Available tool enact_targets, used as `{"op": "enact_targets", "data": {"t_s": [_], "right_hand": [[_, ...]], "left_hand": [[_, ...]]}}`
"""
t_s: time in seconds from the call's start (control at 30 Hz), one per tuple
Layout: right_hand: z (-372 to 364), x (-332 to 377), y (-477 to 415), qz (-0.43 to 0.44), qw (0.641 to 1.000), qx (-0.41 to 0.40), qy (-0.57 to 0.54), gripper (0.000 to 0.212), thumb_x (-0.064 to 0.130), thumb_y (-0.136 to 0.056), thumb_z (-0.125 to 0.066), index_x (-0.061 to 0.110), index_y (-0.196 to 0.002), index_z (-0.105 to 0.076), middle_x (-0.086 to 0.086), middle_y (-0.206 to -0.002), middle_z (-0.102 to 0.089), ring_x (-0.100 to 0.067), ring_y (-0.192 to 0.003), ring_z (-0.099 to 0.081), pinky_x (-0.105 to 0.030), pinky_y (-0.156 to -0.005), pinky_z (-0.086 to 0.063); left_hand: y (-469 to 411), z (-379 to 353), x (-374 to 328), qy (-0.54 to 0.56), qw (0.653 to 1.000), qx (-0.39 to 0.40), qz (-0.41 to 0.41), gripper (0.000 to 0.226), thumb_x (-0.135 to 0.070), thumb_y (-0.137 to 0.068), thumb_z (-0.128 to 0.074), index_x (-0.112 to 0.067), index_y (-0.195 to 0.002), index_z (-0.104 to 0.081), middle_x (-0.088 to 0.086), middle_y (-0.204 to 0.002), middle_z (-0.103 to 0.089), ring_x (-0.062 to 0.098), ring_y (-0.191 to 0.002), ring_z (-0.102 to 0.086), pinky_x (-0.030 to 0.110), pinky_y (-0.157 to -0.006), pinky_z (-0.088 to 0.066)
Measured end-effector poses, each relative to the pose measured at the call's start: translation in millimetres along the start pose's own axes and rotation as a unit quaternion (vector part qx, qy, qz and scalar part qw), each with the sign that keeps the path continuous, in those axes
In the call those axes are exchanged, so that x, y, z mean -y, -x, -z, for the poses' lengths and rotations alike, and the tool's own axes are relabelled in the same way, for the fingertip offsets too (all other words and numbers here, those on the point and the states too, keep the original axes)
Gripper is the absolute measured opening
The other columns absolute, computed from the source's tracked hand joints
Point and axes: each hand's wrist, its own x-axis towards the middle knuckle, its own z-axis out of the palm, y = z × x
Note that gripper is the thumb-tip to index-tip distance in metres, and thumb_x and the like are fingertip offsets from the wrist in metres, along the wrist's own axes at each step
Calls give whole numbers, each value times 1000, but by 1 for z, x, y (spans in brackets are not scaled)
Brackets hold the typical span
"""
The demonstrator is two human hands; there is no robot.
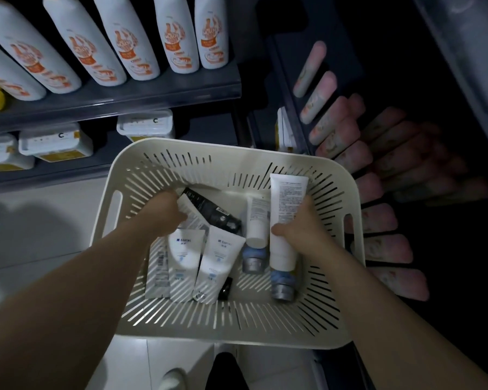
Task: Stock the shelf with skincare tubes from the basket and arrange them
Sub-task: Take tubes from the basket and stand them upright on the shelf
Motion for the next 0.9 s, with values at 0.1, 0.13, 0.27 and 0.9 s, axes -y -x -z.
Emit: {"op": "enact_targets", "data": {"t_s": [0.1, 0.13, 0.27, 0.9], "right_hand": [[1, 4, 8, -13, 1000, 13, -22, 81, 4, -75, -72, 14, -138, -22, 4, -117, -45, -15, -103, -48, -29, -82, -41], [0, 5, 11, -15, 999, 12, -27, 82, 6, -75, -73, 15, -138, -21, 4, -117, -47, -15, -101, -49, -29, -80, -41], [4, 17, 23, -17, 998, -9, -61, 84, 14, -74, -76, 18, -137, -21, 3, -117, -49, -16, -97, -51, -29, -76, -42], [95, 136, 268, 165, 951, -214, -150, 41, 25, -86, -62, 24, -119, -38, 5, -110, -56, -7, -94, -56, -29, -77, -47]], "left_hand": [[4, 1, -9, 36, 999, 18, -21, 19, -12, -83, -70, -7, -100, -63, 11, -95, -66, 23, -80, -60, 29, -68, -43], [6, 3, -12, 55, 998, 18, -35, 16, -10, -82, -71, -9, -96, -63, 9, -93, -67, 22, -78, -61, 29, -67, -45], [24, 24, -27, 102, 990, -14, -97, 13, -16, -80, -74, -18, -87, -64, -1, -84, -68, 17, -77, -66, 32, -67, -54], [282, 202, -124, 223, 890, -111, -382, 12, -27, -82, -70, -27, -74, -61, -24, -49, -60, -8, -49, -56, 8, -47, -40]]}}
